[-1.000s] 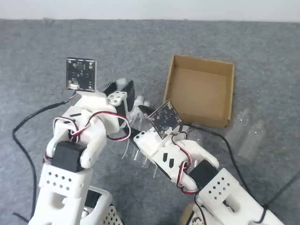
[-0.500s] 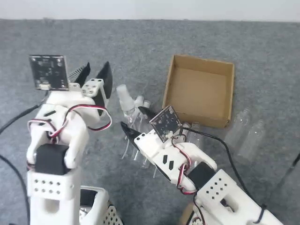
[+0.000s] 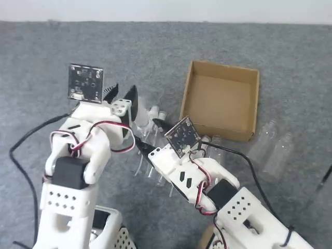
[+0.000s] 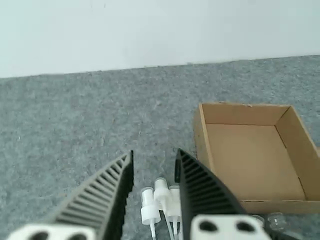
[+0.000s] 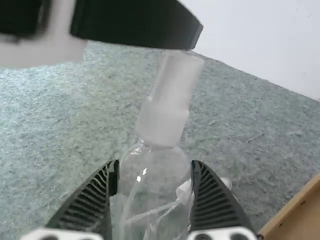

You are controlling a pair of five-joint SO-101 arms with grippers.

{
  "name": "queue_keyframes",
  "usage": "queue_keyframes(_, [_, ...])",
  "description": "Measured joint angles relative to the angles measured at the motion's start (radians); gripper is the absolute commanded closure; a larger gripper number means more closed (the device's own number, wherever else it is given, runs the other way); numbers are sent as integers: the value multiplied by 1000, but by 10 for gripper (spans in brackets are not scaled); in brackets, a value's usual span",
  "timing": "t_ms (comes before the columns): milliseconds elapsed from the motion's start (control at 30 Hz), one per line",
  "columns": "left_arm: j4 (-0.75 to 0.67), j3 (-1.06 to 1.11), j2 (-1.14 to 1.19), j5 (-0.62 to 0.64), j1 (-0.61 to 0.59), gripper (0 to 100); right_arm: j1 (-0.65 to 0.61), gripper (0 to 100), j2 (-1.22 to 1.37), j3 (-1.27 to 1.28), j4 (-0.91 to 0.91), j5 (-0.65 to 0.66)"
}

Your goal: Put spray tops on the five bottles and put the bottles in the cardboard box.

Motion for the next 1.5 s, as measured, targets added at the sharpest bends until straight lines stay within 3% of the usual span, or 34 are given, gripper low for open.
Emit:
queue_keyframes(433, [18, -51, -28, -5, -64, 876, 3, 992, -2, -2, 0, -2])
queue_keyframes(633, [71, -40, -239, -5, -155, 826, 8, 992, -2, -2, 0, -2])
queue_keyframes(800, [89, 112, -393, -5, -157, 798, 101, 992, -2, -11, -2, -2])
queue_keyframes(933, [35, 272, -460, -5, -157, 796, 198, 992, 2, -137, 78, -2])
queue_keyframes(1100, [-58, 433, -503, -5, -106, 795, 222, 992, 169, -350, 143, -2])
queue_keyframes(1300, [-63, 454, -516, -5, -17, 675, 222, 992, 477, -597, 149, -2])
queue_keyframes(1500, [-75, 494, -516, -6, 0, 671, 219, 992, 638, -781, 267, -3])
